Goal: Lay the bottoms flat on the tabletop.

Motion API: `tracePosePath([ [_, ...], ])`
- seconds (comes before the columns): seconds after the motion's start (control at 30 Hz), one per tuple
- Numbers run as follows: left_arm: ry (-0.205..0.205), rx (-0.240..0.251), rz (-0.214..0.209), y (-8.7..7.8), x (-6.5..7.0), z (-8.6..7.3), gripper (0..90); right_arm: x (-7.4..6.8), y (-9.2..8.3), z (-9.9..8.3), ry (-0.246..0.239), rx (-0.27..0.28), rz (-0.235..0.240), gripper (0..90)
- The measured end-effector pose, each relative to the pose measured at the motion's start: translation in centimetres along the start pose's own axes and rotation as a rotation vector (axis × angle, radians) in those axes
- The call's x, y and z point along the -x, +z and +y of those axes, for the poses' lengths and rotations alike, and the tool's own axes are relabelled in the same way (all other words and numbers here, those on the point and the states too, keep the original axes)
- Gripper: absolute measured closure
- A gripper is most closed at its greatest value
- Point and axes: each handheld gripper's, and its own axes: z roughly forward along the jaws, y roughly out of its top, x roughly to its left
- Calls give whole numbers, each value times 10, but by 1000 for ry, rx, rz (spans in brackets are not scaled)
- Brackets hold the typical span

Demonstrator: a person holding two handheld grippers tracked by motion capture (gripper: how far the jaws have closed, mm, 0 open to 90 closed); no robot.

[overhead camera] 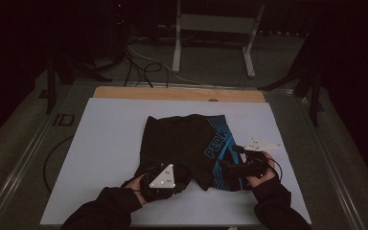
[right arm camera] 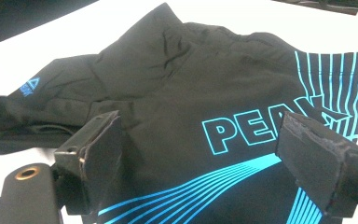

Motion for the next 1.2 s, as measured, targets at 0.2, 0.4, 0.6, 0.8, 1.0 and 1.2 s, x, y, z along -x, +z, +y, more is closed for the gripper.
tracePosePath([
  [0.2,16,-28,-54,16,6,6,884,0,-1,0,-4,0,-1,147],
  [0.4,8,-60,-70,30,11,-2,874,1,-1,0,-2,3,-2,147],
  [0.6,7,-72,-87,36,16,-6,828,-1,0,0,-4,-1,0,147],
  [0.8,18,-35,-80,17,20,-13,533,1,-1,0,-5,3,-3,147],
  [1.0,-24,-29,5,-26,7,-32,472,0,-2,0,-4,2,-7,147],
  [1.2,-85,-79,126,-62,2,-71,466,0,-2,0,-6,-2,-12,147],
])
